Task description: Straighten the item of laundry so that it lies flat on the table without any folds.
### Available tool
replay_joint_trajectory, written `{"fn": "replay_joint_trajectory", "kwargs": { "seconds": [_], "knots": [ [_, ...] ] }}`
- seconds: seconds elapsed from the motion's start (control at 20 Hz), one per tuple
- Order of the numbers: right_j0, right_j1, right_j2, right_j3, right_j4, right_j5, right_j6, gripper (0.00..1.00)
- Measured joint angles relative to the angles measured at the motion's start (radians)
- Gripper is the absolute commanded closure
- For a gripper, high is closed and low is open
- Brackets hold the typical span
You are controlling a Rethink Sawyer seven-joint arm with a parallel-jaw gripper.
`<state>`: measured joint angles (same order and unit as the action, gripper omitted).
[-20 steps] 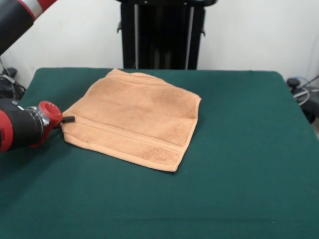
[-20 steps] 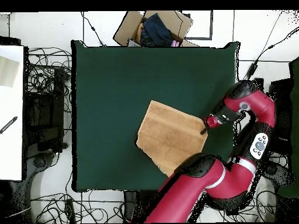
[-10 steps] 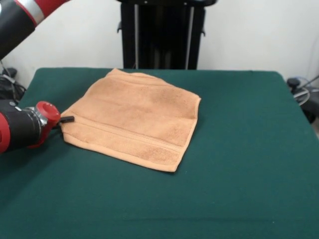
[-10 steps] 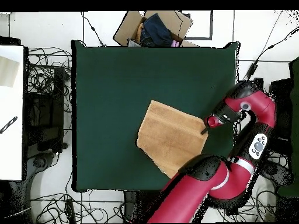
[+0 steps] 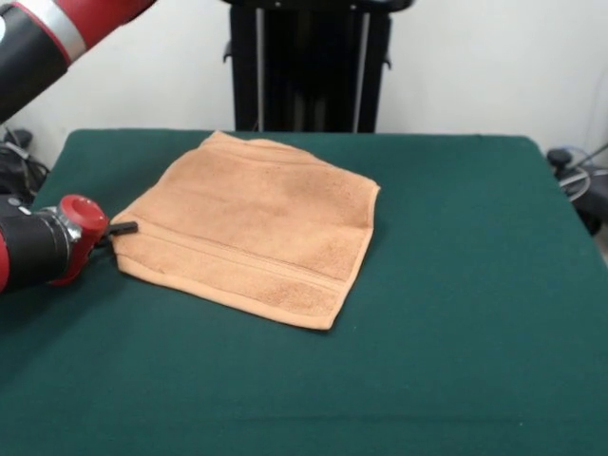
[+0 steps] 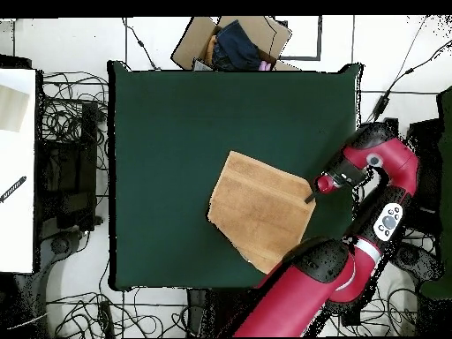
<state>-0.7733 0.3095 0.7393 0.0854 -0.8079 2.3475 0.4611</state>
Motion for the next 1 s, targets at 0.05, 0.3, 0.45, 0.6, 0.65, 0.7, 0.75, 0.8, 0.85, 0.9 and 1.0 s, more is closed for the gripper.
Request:
{"fn": "replay_joint_trajectory", "kwargs": {
  "seconds": [0.05,0.3,0.45,0.6,0.65,0.7,0.75,0.8,0.85,0.9,1.0],
  "knots": [
    [-0.004,-0.001,0.018,0.000,-0.021,0.007,-0.005,1.00],
    [-0.034,-0.012,0.140,0.002,-0.147,0.044,-0.036,1.00],
    [-0.053,-0.017,0.209,0.004,-0.220,0.061,-0.053,1.00],
    [-0.072,-0.023,0.279,0.008,-0.294,0.077,-0.070,1.00],
    [-0.083,-0.025,0.312,0.013,-0.329,0.083,-0.075,1.00],
    [-0.088,-0.027,0.328,0.015,-0.345,0.086,-0.076,1.00],
    [-0.090,-0.027,0.336,0.016,-0.354,0.088,-0.077,1.00],
    [-0.097,-0.028,0.356,0.018,-0.374,0.091,-0.079,1.00],
    [-0.103,-0.030,0.377,0.019,-0.396,0.095,-0.082,1.00],
    [-0.110,-0.031,0.407,0.019,-0.427,0.099,-0.088,1.00],
    [-0.118,-0.034,0.438,0.019,-0.462,0.103,-0.096,1.00]
  ]
}}
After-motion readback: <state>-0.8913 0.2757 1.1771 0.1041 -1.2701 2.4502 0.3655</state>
